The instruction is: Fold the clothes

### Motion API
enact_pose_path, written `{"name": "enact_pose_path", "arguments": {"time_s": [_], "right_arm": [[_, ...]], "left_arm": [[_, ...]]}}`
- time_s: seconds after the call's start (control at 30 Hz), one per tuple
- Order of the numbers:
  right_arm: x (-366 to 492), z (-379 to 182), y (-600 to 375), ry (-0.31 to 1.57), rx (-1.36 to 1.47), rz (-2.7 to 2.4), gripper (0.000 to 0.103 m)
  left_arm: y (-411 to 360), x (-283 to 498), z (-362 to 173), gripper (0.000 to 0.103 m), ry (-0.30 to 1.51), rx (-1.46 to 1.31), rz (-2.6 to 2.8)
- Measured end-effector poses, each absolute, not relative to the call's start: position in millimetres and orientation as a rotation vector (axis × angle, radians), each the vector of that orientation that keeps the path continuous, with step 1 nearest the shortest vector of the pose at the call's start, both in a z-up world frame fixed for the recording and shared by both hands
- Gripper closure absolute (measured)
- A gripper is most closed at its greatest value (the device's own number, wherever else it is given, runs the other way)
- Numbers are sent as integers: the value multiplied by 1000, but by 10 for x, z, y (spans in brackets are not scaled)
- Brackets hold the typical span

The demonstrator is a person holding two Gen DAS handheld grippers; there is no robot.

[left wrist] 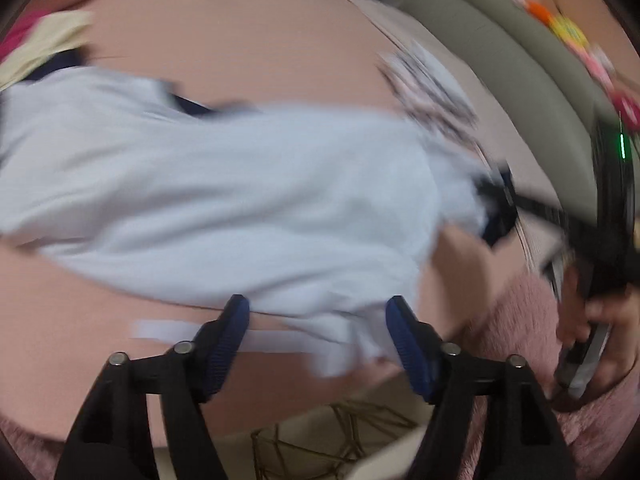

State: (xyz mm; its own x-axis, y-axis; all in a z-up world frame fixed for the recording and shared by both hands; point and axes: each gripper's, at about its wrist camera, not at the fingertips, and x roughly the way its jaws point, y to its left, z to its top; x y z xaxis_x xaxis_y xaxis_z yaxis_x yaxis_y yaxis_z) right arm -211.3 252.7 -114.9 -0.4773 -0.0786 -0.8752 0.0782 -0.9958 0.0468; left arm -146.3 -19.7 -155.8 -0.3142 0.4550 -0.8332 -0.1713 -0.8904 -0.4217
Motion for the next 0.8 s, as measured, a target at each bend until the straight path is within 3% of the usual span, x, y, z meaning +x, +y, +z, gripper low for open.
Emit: {"name": "enact_pose_path", "arguments": {"time_s": [0.13,0.27,0.3,0.33,0.37,0.5,0.57,0.8], "right_arm": [[-2031,-1004,2407,-8,1450,-2630,94],[-2069,-822,2322,-27,1316,-2654,91],[-2122,-825,2272,-14,1298,-2669,85],[-2178,-833,2221,0,1281,-2682,66],[-2300,-955,2143,29,1285,-2666,58],[-2640,-1503,1851,233,1432,-2519,61],[-2782,-1783,1711,344,1517,-2425,71],[-2376,-1889,1779,383,1619,-2244,72]], "left_arm": [[-613,-1578,-1541,33,-430,-1564,2308],[-419,-1772,-1579,33,-361,-1530,2307],[-333,-1818,-1652,33,-364,-1548,2279],[-246,-1863,-1725,33,-367,-1565,2252],[-160,-1908,-1798,33,-370,-1582,2224],[-20,-1837,-2017,34,-320,-1672,2285],[-100,-1764,-2043,34,-295,-1687,2342],[-420,-2144,-2085,33,-123,-1711,2481]]}}
